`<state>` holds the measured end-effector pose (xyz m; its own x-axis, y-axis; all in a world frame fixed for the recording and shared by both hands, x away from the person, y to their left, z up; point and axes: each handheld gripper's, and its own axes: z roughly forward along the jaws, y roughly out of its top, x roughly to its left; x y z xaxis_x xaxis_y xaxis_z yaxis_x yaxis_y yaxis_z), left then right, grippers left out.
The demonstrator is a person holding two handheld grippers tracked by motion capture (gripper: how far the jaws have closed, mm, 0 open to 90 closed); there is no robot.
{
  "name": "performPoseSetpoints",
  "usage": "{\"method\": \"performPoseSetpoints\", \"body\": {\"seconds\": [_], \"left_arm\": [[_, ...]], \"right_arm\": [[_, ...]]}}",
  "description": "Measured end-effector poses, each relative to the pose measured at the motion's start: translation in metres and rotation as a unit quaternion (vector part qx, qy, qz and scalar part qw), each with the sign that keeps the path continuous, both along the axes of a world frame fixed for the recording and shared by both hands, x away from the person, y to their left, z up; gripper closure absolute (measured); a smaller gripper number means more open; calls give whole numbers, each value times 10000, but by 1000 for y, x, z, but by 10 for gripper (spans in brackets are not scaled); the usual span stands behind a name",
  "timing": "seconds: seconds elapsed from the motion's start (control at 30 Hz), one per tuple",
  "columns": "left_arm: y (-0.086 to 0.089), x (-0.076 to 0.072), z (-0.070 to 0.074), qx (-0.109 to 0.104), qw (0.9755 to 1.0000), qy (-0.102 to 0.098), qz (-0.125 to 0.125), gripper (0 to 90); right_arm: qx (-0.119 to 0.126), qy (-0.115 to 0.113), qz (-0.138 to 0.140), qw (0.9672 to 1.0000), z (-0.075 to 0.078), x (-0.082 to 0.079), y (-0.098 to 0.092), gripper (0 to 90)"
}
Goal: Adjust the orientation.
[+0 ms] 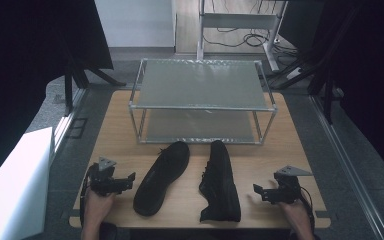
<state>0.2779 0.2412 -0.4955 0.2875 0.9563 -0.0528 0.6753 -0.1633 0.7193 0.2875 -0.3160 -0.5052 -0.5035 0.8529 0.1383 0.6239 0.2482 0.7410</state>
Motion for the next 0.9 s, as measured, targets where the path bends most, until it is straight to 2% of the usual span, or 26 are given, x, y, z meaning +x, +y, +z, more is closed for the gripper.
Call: {"method": "performPoseSetpoints", "body": {"seconds": [0.13,0.23,0.37,0.47,0.57,0.67,0.7,0.9], "left_arm": [[0,1,-1,45,10000,-11,-44,0],[1,2,-4,174,9998,-5,-67,0],[0,3,-9,394,9990,82,-209,0],[-2,4,-11,442,9986,117,-267,0],[-7,4,-13,531,9972,202,-477,0],[-11,4,-14,566,9963,228,-603,0],[-15,4,-15,558,9953,259,-744,0],[-18,2,-13,603,9951,239,-752,10]], "right_arm": [[22,-30,-12,10000,0,0,0,0],[35,-33,-5,10000,1,0,0,0],[23,-33,19,10000,0,1,1,0],[23,-17,23,10000,0,1,2,0],[24,-3,38,10000,0,1,2,0],[34,-13,31,10000,-1,1,2,0],[37,-11,41,10000,-1,1,2,0],[57,-19,47,10000,0,2,2,0]]}}
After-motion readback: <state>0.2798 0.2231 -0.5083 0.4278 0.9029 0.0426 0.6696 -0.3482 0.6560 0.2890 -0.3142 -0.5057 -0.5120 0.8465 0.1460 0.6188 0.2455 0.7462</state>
